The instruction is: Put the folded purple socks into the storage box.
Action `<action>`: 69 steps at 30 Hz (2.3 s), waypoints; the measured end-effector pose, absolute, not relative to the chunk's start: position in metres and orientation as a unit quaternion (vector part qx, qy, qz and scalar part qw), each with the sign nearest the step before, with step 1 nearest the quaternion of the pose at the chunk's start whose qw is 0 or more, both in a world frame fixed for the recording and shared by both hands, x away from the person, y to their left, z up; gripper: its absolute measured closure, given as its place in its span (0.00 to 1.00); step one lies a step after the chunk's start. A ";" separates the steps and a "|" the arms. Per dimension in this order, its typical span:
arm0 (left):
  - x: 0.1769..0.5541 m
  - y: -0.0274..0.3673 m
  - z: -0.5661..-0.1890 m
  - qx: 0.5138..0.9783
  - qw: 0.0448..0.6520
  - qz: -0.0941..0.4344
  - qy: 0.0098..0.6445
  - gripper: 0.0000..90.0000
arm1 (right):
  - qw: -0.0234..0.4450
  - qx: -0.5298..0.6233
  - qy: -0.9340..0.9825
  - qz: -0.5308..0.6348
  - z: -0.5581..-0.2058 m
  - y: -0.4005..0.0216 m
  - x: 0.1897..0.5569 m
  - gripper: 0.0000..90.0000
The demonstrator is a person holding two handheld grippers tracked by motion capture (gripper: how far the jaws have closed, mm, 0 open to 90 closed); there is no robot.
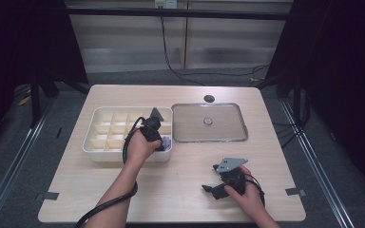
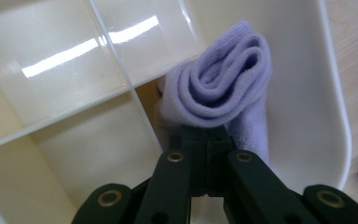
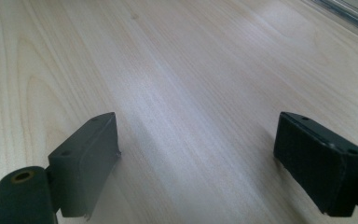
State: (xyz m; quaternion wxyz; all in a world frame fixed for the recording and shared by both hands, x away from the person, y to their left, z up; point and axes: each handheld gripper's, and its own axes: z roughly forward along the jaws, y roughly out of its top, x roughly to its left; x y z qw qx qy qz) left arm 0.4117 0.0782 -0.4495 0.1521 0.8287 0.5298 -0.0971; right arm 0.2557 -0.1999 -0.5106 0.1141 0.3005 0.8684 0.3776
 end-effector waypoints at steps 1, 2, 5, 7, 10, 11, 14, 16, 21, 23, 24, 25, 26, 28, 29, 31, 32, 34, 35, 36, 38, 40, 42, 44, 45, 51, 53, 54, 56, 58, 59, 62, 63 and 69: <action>0.412 0.078 -0.449 0.828 0.153 -0.098 0.530 1.00 | 0.114 0.300 0.868 0.377 -0.511 -0.200 0.256 0.15; 0.411 0.078 -0.449 0.827 0.154 -0.098 0.531 1.00 | 0.114 0.300 0.868 0.378 -0.511 -0.200 0.256 0.15; 0.411 0.079 -0.446 0.828 0.156 -0.103 0.530 0.98 | 0.114 0.300 0.869 0.378 -0.511 -0.200 0.256 0.15; 0.411 0.079 -0.443 0.828 0.155 -0.101 0.529 0.97 | 0.114 0.302 0.868 0.378 -0.511 -0.200 0.256 0.15; 0.412 0.077 -0.435 0.831 0.157 -0.103 0.523 0.97 | 0.114 0.302 0.868 0.378 -0.511 -0.200 0.256 0.15; 0.412 0.077 -0.433 0.831 0.155 -0.103 0.524 0.97 | 0.114 0.302 0.868 0.378 -0.511 -0.200 0.256 0.15; 0.414 0.075 -0.425 0.832 0.156 -0.099 0.523 0.97 | 0.114 0.302 0.868 0.378 -0.511 -0.200 0.256 0.15; 0.416 0.075 -0.420 0.833 0.156 -0.097 0.522 0.97 | 0.116 0.300 0.868 0.379 -0.511 -0.200 0.256 0.15; 0.421 0.076 -0.407 0.829 0.165 -0.090 0.526 0.98 | 0.116 0.300 0.868 0.379 -0.511 -0.200 0.256 0.15; 0.423 0.077 -0.402 0.826 0.169 -0.087 0.531 0.98 | 0.116 0.300 0.868 0.379 -0.511 -0.200 0.256 0.15; 0.424 0.077 -0.401 0.826 0.170 -0.084 0.531 0.98 | 0.116 0.300 0.868 0.379 -0.511 -0.200 0.256 0.15; 0.425 0.078 -0.399 0.826 0.169 -0.085 0.532 0.98 | 0.116 0.300 0.868 0.379 -0.511 -0.200 0.256 0.15; 0.426 0.079 -0.399 0.825 0.170 -0.083 0.532 0.98 | 0.116 0.300 0.868 0.379 -0.511 -0.200 0.256 0.15; 0.429 0.079 -0.398 0.822 0.174 -0.080 0.537 0.98 | 0.116 0.300 0.868 0.378 -0.511 -0.200 0.256 0.15; 0.430 0.080 -0.398 0.822 0.173 -0.077 0.538 0.98 | 0.116 0.300 0.868 0.378 -0.511 -0.200 0.256 0.15; 0.431 0.079 -0.400 0.819 0.175 -0.077 0.541 0.96 | 0.116 0.300 0.868 0.378 -0.511 -0.200 0.256 0.15; 0.432 0.079 -0.402 0.821 0.173 -0.076 0.539 0.95 | 0.116 0.300 0.868 0.378 -0.511 -0.200 0.256 0.15; 0.433 0.078 -0.404 0.818 0.181 -0.073 0.541 0.95 | 0.117 0.299 0.868 0.379 -0.511 -0.200 0.256 0.15; 0.434 0.077 -0.405 0.816 0.183 -0.072 0.543 0.95 | 0.117 0.299 0.868 0.379 -0.511 -0.200 0.256 0.15; 0.435 0.076 -0.406 0.815 0.185 -0.070 0.544 0.95 | 0.116 0.300 0.868 0.379 -0.511 -0.200 0.256 0.15; 0.437 0.075 -0.408 0.816 0.184 -0.074 0.543 0.95 | 0.117 0.300 0.868 0.379 -0.511 -0.200 0.256 0.15; 0.437 0.073 -0.410 0.820 0.177 -0.077 0.539 0.95 | 0.117 0.300 0.868 0.379 -0.511 -0.200 0.256 0.15; 0.436 0.070 -0.414 0.820 0.174 -0.081 0.540 0.95 | 0.117 0.299 0.868 0.379 -0.511 -0.200 0.256 0.15; 0.435 0.069 -0.417 0.822 0.166 -0.083 0.538 0.96 | 0.117 0.299 0.868 0.379 -0.511 -0.200 0.256 0.15; 0.435 0.068 -0.419 0.822 0.162 -0.084 0.539 0.97 | 0.117 0.299 0.868 0.379 -0.511 -0.200 0.256 0.15; 0.431 0.068 -0.426 0.827 0.156 -0.089 0.533 0.99 | 0.117 0.299 0.868 0.379 -0.511 -0.200 0.256 0.15; 0.429 0.067 -0.431 0.827 0.155 -0.089 0.533 0.99 | 0.117 0.299 0.868 0.379 -0.511 -0.200 0.256 0.15; 0.429 0.067 -0.433 0.828 0.154 -0.090 0.532 1.00 | 0.117 0.299 0.868 0.379 -0.511 -0.200 0.256 0.15; 0.428 0.068 -0.436 0.827 0.158 -0.090 0.532 1.00 | 0.117 0.299 0.868 0.379 -0.511 -0.200 0.256 0.15; 0.428 0.069 -0.438 0.824 0.164 -0.091 0.534 1.00 | 0.117 0.299 0.868 0.379 -0.511 -0.200 0.256 0.15; 0.428 0.070 -0.438 0.824 0.165 -0.093 0.535 1.00 | 0.117 0.299 0.868 0.379 -0.511 -0.200 0.256 0.15; 0.427 0.072 -0.440 0.820 0.169 -0.094 0.539 1.00 | 0.115 0.301 0.868 0.378 -0.511 -0.200 0.256 0.15; 0.427 0.072 -0.440 0.821 0.169 -0.093 0.537 1.00 | 0.115 0.301 0.868 0.378 -0.511 -0.200 0.256 0.15; 0.425 0.071 -0.441 0.823 0.171 -0.083 0.536 0.99 | 0.115 0.301 0.868 0.378 -0.511 -0.200 0.256 0.15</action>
